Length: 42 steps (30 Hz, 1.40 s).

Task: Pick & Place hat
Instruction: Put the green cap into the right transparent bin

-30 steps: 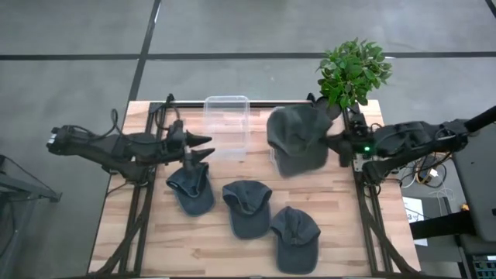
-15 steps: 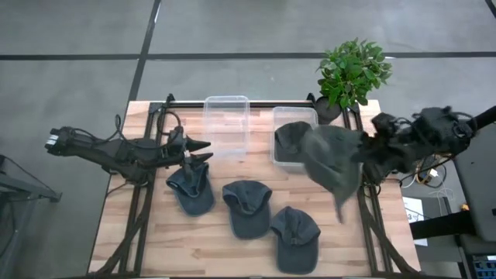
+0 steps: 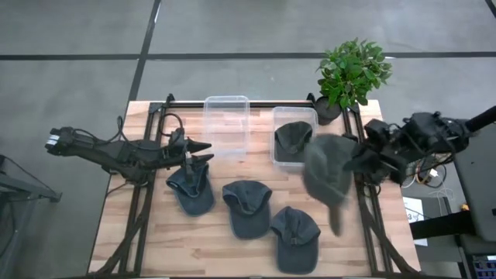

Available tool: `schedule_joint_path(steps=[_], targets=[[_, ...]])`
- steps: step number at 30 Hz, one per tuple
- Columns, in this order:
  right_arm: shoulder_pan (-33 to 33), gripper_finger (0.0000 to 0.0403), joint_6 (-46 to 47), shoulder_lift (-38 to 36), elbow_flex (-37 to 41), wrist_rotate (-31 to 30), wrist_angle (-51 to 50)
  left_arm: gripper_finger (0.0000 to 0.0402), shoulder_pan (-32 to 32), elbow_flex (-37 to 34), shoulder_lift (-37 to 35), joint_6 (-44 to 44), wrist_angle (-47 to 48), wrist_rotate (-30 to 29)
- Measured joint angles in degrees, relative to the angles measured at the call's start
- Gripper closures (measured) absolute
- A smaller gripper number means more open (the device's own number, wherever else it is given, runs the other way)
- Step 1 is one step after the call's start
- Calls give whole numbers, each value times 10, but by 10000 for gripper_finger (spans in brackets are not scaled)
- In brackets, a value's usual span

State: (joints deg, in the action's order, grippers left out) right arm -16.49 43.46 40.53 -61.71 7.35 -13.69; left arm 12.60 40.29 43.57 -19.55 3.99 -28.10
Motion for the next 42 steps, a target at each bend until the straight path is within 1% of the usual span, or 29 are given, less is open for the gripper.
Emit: schedule_joint_path(steps=[2, 4, 9, 11, 13, 15, 19, 22, 26, 33, 35, 42], targets=[[0, 394, 4, 11, 1, -68, -19, 216, 0, 0, 0, -2, -4, 0], [0, 393, 23, 21, 1, -161, -70, 216, 0, 0, 0, -4, -5, 0], [1, 391, 148, 42, 3, -394, -241, 216, 0, 0, 0, -8, -6, 0], [1, 391, 205, 47, 2, -458, -289, 216, 0, 0, 0, -12, -6, 0], [1, 391, 237, 57, 2, -495, -317, 216, 0, 0, 0, -14, -6, 0], [1, 391, 249, 69, 2, -511, -320, 216, 0, 0, 0, -15, -6, 0], [13, 391, 253, 95, 2, -513, -327, 216, 0, 0, 0, -15, -6, 0], [29, 391, 264, 117, 2, -526, -353, 216, 0, -1, 0, -15, -6, 0], [58, 390, 278, 136, 2, -528, -373, 216, 0, -2, 0, -13, -5, 0], [103, 390, 291, 176, 2, -521, -419, 216, 2, -2, 0, 53, -6, 1], [115, 390, 298, 190, 2, -510, -432, 216, 2, -2, 0, 70, -6, 2], [147, 390, 283, 240, 2, -485, -433, 216, 2, -2, -5, 101, -6, 2]])
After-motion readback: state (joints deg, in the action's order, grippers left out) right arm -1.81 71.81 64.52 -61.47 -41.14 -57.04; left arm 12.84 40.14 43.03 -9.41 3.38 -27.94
